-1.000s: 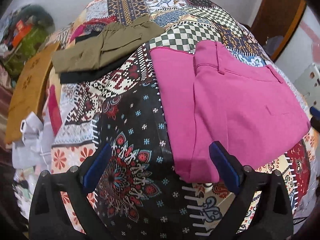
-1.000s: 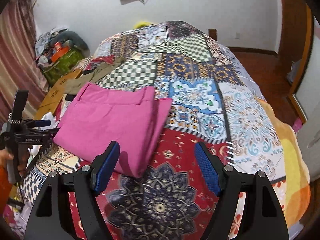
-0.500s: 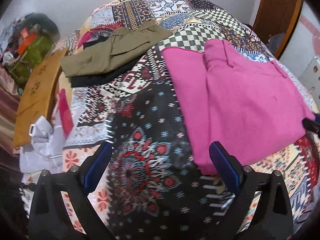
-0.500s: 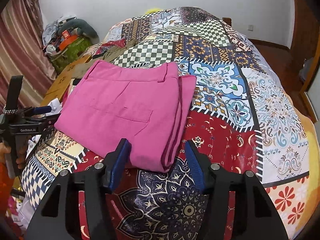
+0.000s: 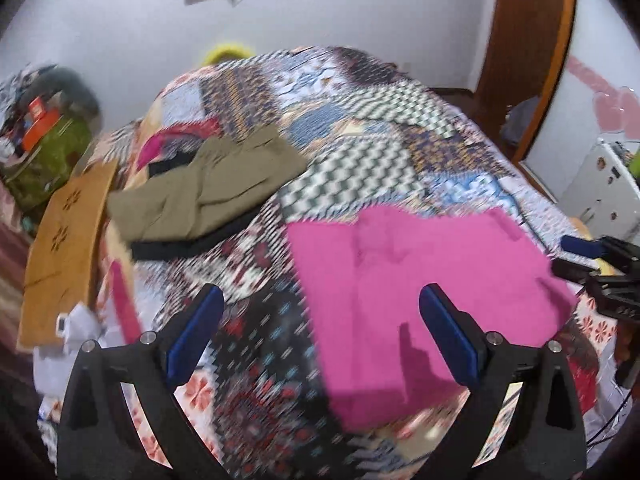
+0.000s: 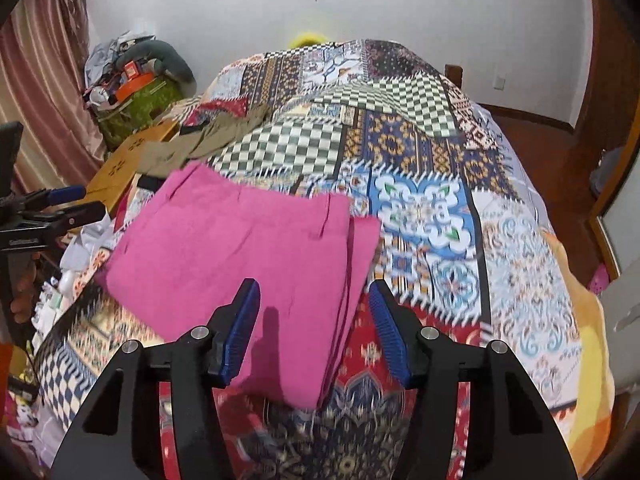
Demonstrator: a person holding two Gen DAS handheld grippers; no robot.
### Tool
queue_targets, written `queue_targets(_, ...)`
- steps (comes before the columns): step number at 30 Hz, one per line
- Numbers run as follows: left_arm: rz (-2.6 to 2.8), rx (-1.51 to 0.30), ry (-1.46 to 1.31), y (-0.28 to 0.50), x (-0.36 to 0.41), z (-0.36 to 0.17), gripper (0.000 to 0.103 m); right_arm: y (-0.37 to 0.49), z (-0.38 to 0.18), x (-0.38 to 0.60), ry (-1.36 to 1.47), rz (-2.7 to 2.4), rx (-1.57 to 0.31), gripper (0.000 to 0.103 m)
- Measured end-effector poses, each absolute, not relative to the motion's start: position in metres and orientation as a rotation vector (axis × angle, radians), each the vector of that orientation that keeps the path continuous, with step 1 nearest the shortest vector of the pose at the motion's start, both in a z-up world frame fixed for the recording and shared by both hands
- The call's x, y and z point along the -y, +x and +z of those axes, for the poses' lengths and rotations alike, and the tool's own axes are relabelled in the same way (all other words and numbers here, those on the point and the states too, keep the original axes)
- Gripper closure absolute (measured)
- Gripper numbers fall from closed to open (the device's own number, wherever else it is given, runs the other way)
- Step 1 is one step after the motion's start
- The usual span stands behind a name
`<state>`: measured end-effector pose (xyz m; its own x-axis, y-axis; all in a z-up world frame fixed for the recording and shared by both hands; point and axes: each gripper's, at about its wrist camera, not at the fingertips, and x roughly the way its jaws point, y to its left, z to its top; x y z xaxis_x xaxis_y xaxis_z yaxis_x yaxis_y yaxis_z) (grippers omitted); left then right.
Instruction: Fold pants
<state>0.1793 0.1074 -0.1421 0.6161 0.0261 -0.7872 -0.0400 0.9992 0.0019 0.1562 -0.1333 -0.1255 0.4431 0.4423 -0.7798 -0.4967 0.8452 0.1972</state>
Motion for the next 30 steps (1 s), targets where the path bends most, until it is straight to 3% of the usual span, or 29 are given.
queue_targets(5,-0.013,-0.924,0.023,0.21,-0.084,-0.153,0.006,0.176,-0.135,0.123,-0.049,0.6,-0.968,0.05)
queue_targets(9,-0.059,-0.978,0.019,0.229,-0.074,-0.173,0.037,0.187,-0.148,0.114,-0.065,0.606,-0.992,0.051)
queue_targets(12,-0.061,-1.011,0.014,0.233,-0.074,-0.187,0.056,0.194,-0.155,0.111,-0.087,0.605,-0.998,0.065)
queue_targets(17,-0.092,-1.032,-0.058,0.237,-0.083,-0.201,0.056,0.199,-0.163,0.116,-0.083,0.612,-1.02,0.077)
queue_targets(26,-0.068,-1.003,-0.111,0.224,-0.104,-0.182,0.052,0.192,-0.149,0.124,-0.057,0.613,-1.009,0.077)
queue_targets(30,-0.061,-1.007,-0.164,0.215,-0.122,-0.18,0.041,0.192,-0.142,0.132,-0.019,0.612,-1.014,0.074)
